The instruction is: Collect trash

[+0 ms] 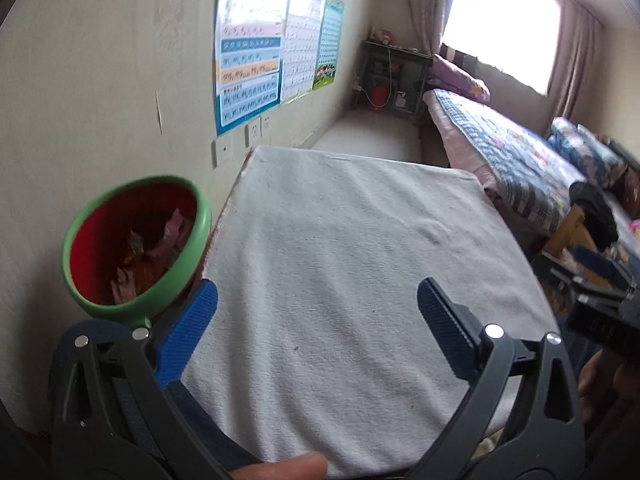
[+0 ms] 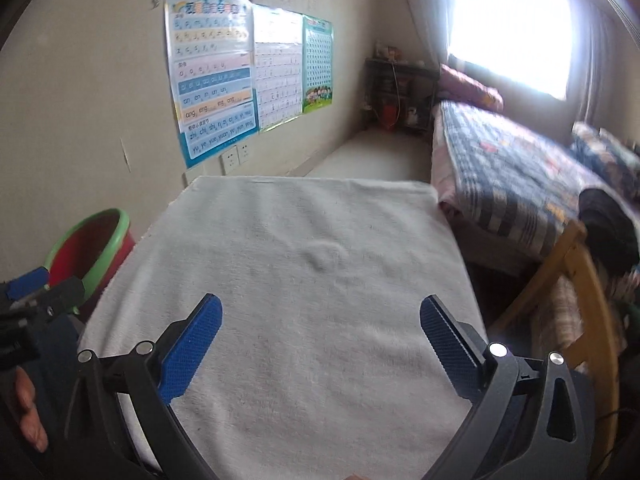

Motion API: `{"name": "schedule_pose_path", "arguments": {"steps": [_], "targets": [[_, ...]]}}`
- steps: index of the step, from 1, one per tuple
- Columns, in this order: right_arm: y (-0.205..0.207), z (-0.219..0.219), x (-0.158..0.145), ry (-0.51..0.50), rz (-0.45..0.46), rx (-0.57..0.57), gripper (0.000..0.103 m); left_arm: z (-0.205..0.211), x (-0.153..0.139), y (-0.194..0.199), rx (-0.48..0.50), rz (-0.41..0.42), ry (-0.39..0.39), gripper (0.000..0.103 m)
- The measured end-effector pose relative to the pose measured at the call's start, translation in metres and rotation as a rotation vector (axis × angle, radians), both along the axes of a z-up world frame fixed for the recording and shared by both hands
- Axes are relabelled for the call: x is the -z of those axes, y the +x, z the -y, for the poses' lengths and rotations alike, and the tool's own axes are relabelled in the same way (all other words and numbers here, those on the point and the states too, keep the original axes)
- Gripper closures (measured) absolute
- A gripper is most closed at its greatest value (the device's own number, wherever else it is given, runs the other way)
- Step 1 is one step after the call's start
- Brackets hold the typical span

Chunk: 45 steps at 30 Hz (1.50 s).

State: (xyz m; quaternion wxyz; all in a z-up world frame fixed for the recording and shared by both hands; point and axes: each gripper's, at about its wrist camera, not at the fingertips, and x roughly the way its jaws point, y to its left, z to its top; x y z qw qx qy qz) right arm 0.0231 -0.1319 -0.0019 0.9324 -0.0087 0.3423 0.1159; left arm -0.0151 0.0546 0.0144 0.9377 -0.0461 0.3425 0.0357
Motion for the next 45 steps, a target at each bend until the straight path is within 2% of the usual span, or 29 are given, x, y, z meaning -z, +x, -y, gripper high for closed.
{"name": "schedule_pose_path", "arguments": {"steps": [3, 8, 15, 25, 35, 45], "targets": [[-0.002, 0.011, 0.002, 0.035, -0.014, 0.029, 0.007, 0.008, 0.000, -0.004, -0.002, 0.017, 0.050, 0.005], [-0.008, 0.013, 0.005, 0.026, -0.019, 0.029, 0.007, 0.011, 0.004, -0.003, -0.004, 0.014, 0.065, 0.005], [-0.018, 0.011, 0.001, 0.022, 0.012, 0.014, 0.007, 0.012, 0.000, -0.008, 0.001, 0.037, 0.029, 0.005], [-0.022, 0.013, -0.006, 0.031, 0.056, 0.018, 0.007, 0.014, 0.003, -0.011, -0.004, 0.027, 0.029, 0.005], [-0.022, 0.005, 0.001, 0.003, 0.041, -0.006, 0.007, 0.016, 0.005, -0.009, 0.019, 0.030, 0.029, 0.005], [-0.021, 0.008, 0.004, 0.008, 0.028, 0.020, 0.007, 0.020, 0.004, -0.010, 0.039, 0.030, 0.044, 0.005]]}}
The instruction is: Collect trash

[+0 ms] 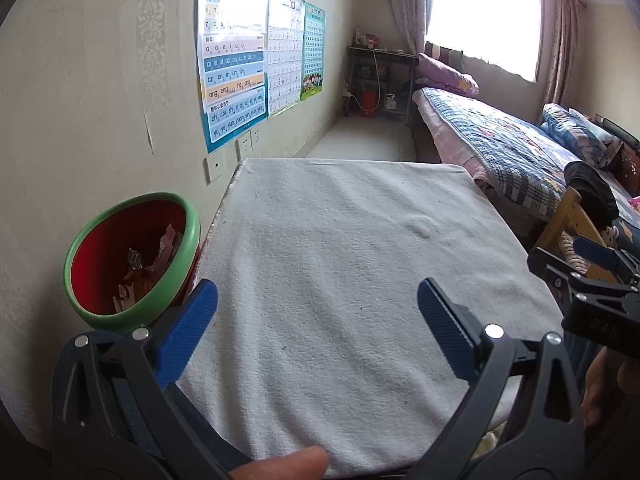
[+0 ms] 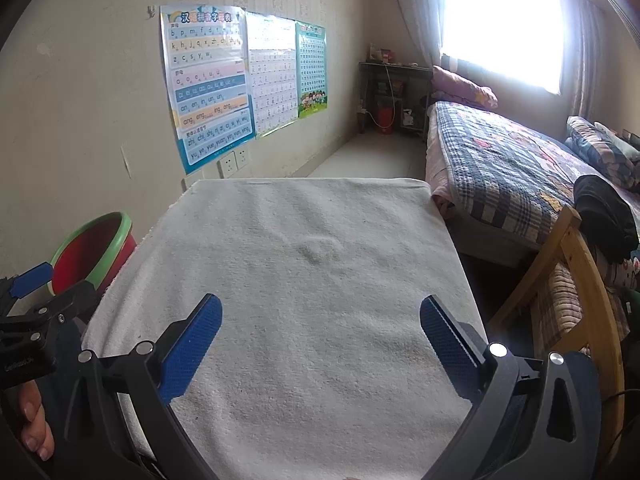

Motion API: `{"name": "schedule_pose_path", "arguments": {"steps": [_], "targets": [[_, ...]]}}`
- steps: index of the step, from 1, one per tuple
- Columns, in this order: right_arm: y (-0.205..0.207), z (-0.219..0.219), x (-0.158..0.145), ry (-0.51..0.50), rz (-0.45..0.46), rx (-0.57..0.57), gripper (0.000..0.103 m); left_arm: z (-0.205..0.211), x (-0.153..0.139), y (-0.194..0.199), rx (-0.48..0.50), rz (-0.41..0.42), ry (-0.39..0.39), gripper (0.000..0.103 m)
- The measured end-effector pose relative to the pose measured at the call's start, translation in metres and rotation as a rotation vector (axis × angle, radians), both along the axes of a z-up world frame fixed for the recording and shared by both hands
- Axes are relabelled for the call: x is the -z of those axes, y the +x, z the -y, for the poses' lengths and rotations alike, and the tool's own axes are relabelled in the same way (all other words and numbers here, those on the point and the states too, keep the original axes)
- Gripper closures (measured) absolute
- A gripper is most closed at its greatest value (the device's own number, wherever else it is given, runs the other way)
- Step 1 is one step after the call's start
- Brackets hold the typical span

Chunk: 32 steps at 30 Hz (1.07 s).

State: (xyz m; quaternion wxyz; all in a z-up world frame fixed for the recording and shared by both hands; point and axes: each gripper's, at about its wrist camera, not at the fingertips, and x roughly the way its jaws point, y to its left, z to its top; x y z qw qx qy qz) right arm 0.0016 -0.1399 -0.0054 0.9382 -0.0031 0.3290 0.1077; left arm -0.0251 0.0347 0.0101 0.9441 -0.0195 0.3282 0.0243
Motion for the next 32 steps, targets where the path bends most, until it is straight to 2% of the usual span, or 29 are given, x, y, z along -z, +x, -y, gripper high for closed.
{"name": "schedule_pose_path", "arguments": {"steps": [20, 23, 32], "targets": [[-0.0010, -0.0027, 0.0008, -0.012, 0.001, -0.011, 0.007, -0.0057, 0.0008, 0.0022, -0.013, -0.011, -0.012, 0.005], [-0.0019, -0.0041, 0.0010, -0.014, 0.001, -0.012, 0.007, -0.0068, -0.0025, -0.0032, -0.023, 0.027, -0.012, 0.005], [-0.0019, -0.0038, 0.0015, -0.014, 0.000, -0.011, 0.007, -0.0037, -0.0015, 0.0002, -0.008, 0.011, -0.001, 0.005]]}}
